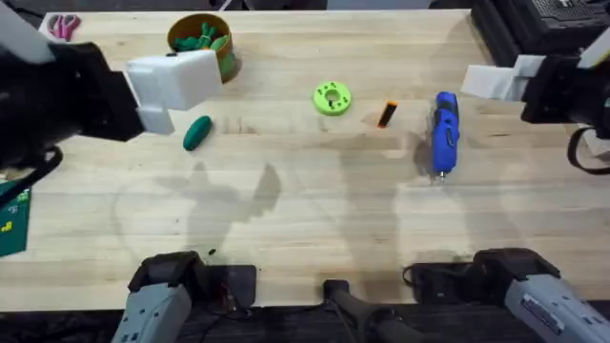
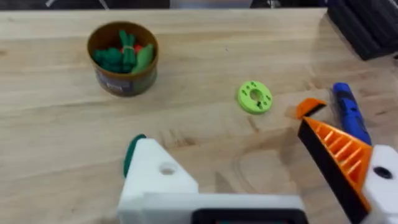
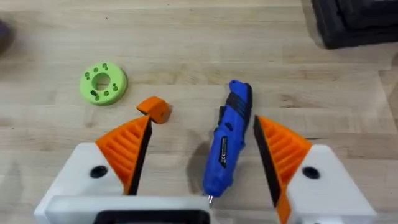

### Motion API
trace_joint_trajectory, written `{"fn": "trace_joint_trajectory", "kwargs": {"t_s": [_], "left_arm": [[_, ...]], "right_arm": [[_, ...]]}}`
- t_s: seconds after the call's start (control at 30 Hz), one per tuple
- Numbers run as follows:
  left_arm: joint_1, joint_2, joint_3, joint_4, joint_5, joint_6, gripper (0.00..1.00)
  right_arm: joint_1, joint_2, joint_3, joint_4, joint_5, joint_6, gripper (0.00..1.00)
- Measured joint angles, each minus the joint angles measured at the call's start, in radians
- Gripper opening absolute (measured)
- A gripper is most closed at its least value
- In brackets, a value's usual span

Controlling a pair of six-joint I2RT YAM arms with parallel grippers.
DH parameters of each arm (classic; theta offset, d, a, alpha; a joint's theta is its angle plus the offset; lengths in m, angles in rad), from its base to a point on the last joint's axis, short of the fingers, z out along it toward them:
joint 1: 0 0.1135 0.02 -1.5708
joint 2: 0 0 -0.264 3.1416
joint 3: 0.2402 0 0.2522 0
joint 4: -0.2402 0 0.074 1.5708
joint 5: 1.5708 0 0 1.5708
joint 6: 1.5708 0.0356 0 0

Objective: Pick up the gripper from the table and insert it into the empty holder that is missing its gripper. Then pick up a screw, insert it into the mounting hole, and use the screwdriver to tighten it. Finally, clean up the table by picking up the vegetable and placing it into the bucket.

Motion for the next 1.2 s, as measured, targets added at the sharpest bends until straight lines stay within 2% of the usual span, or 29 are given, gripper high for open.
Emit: {"fn": "trace_joint_trajectory", "kwargs": {"t_s": [0.13,0.17,0.3,0.4,0.6,0.63,0.73,0.9,1.07,1.2], "left_arm": [[0.003,-0.013,-0.107,0.171,-0.011,-0.001,0.986],[0.003,-0.066,-0.260,0.350,-0.014,-0.002,0.986],[0.003,-0.194,-0.485,0.565,-0.005,-0.004,0.986],[-0.003,-0.312,-0.624,0.667,0.004,-0.003,0.985],[-0.012,-0.545,-0.847,0.795,0.012,-0.004,0.986],[-0.024,-0.649,-0.941,0.856,0.012,-0.004,0.986],[-0.039,-0.713,-1.028,0.900,0.014,-0.004,0.986],[-0.084,-0.712,-1.125,0.923,0.034,-0.007,0.986],[-0.145,-0.713,-1.126,0.929,0.057,-0.018,0.986],[-0.155,-0.712,-1.126,0.929,0.071,-0.080,0.986]], "right_arm": [[0.000,0.000,0.000,0.000,0.000,0.000,0.947],[0.000,0.000,0.000,0.000,0.000,0.000,0.948],[0.000,0.000,0.000,0.000,0.000,0.000,0.947],[0.000,0.000,0.001,0.000,0.000,0.000,0.947],[0.000,0.000,0.001,0.000,0.000,0.000,0.947],[0.000,0.000,0.001,0.000,0.000,0.000,0.948],[0.000,0.000,0.001,0.000,0.000,0.000,0.948],[0.000,0.000,0.001,0.000,0.000,0.000,0.947],[0.000,0.000,0.001,0.000,0.000,0.000,0.947],[0.000,0.000,0.001,0.000,0.000,0.000,0.947]]}}
